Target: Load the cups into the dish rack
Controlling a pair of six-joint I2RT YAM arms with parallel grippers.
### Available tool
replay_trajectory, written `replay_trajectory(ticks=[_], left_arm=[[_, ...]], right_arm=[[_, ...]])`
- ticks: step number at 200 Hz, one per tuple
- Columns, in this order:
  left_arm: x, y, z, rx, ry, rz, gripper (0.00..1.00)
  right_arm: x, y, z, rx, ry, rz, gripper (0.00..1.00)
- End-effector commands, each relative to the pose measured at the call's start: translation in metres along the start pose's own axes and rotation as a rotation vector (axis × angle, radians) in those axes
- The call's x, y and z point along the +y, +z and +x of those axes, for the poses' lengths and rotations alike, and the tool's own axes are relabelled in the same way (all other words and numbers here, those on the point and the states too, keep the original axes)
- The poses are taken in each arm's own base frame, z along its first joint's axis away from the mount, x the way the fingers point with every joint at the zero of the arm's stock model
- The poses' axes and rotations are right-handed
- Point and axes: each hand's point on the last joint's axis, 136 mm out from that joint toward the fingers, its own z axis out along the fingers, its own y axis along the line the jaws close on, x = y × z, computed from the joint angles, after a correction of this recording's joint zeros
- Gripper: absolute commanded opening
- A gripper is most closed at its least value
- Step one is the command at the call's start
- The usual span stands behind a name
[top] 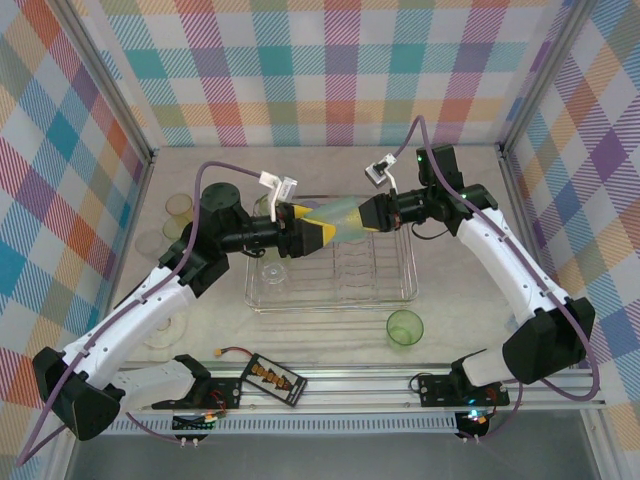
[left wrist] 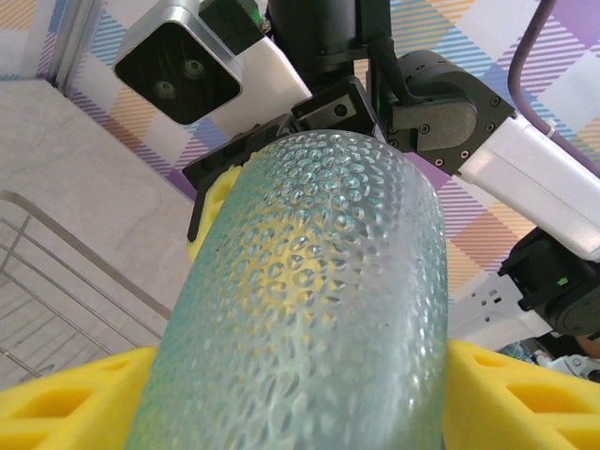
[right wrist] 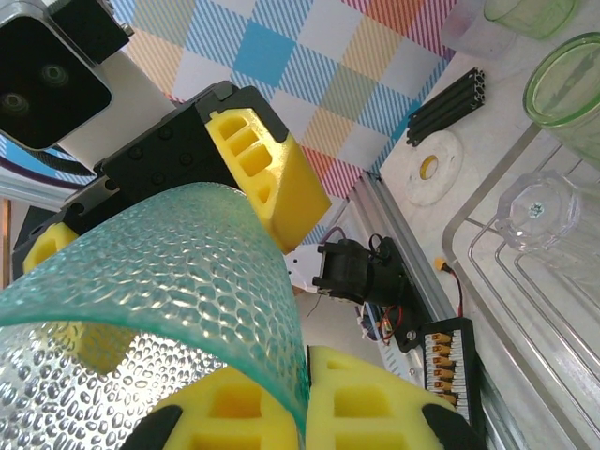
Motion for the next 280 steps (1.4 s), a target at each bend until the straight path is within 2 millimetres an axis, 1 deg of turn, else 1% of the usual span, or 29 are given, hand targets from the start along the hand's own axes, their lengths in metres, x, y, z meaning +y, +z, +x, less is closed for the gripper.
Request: replay_trajectory(ticks=[1,4,12,19,26,35,49,58,69,75,81,92,104,113,125,130,137,141,161,163,167,184,192,203,224,228,247,267,280], left_arm=[[-0.014,0.002,-0.001,0.012,0.045,0.059,0.65],[-0.013,0.002,0.0,0.016,0.041,0.056,0.63],[-0.011,0.003,0.001,0.022,0.034,0.045,0.58],[-0.009,0.004,0.001,0.029,0.026,0.034,0.54],[-0.007,0.005,0.002,0.039,0.018,0.028,0.52],[-0.005,0.007,0.004,0.052,0.01,0.027,0.5],[-0.002,0.009,0.006,0.066,-0.001,0.022,0.46],[-0.001,0.01,0.007,0.071,-0.005,0.02,0.45],[0.0,0.011,0.008,0.073,-0.006,0.017,0.41],[0.001,0.011,0.007,0.072,-0.005,0.012,0.39],[0.002,0.011,0.008,0.075,-0.005,0.005,0.37],[0.004,0.01,0.009,0.079,0.0,-0.007,0.33],[0.006,0.008,0.01,0.08,0.002,-0.029,0.29],[0.01,0.006,0.01,0.081,0.002,-0.06,0.22],[0.019,0.003,0.011,0.073,0.0,-0.117,0.16],[0.022,0.002,0.011,0.068,0.001,-0.141,0.11],[0.033,0.0,0.011,0.056,-0.006,-0.2,0.03],[0.04,-0.002,0.012,0.049,-0.014,-0.238,0.0],[0.069,-0.007,0.014,0.031,-0.046,-0.387,0.0],[0.074,-0.009,0.019,0.047,-0.06,-0.411,0.0],[0.08,-0.011,0.022,0.056,-0.073,-0.445,0.0],[0.105,-0.019,0.03,0.087,-0.119,-0.591,0.0],[0.114,-0.023,0.032,0.111,-0.139,-0.654,0.0],[0.127,-0.027,0.041,0.179,-0.182,-0.739,0.0],[0.138,-0.03,0.059,0.348,-0.246,-0.843,0.0],[0.139,-0.03,0.06,0.373,-0.253,-0.861,0.0],[0.149,-0.032,0.078,0.504,-0.278,-0.963,0.0],[0.155,-0.029,0.091,0.611,-0.288,-1.026,0.0],[0.156,-0.024,0.097,0.659,-0.27,-1.053,0.0]], right_arm=[[0.002,-0.001,-0.013,-0.024,-0.036,0.007,0.0],[0.001,-0.001,-0.014,-0.025,-0.037,0.009,0.01],[0.0,-0.001,-0.014,-0.026,-0.031,0.014,0.09],[-0.001,-0.001,-0.014,-0.027,-0.034,0.016,0.12],[0.0,-0.001,-0.014,-0.025,-0.036,0.012,0.15],[-0.001,-0.002,-0.015,-0.032,-0.04,0.027,0.23],[-0.002,-0.002,-0.014,-0.037,-0.043,0.046,0.27],[-0.004,-0.003,-0.015,-0.043,-0.044,0.062,0.33],[-0.007,-0.004,-0.015,-0.048,-0.035,0.08,0.37],[-0.009,-0.005,-0.015,-0.051,-0.03,0.091,0.41],[-0.013,-0.006,-0.016,-0.058,-0.021,0.112,0.45],[-0.019,-0.009,-0.017,-0.07,-0.012,0.149,0.49],[-0.031,-0.015,-0.018,-0.099,0.007,0.232,0.54],[-0.042,-0.022,-0.018,-0.12,0.023,0.306,0.57],[-0.058,-0.032,-0.017,-0.148,0.047,0.41,0.58],[-0.062,-0.035,-0.016,-0.153,0.053,0.443,0.58],[-0.068,-0.039,-0.014,-0.159,0.054,0.488,0.58],[-0.071,-0.042,-0.012,-0.163,0.057,0.513,0.58],[-0.089,-0.056,-0.004,-0.173,0.075,0.646,0.59],[-0.091,-0.058,-0.003,-0.176,0.077,0.662,0.59],[-0.095,-0.063,-0.002,-0.184,0.08,0.703,0.59],[-0.108,-0.081,0.006,-0.201,0.105,0.835,0.6],[-0.112,-0.09,0.01,-0.208,0.115,0.893,0.61],[-0.116,-0.101,0.015,-0.219,0.119,0.964,0.61],[-0.119,-0.114,0.024,-0.222,0.107,1.033,0.62],[-0.119,-0.115,0.026,-0.22,0.106,1.042,0.62],[-0.123,-0.12,0.034,-0.204,0.115,1.071,0.62],[-0.129,-0.125,0.042,-0.193,0.146,1.11,0.63],[-0.131,-0.128,0.046,-0.189,0.154,1.131,0.63]])
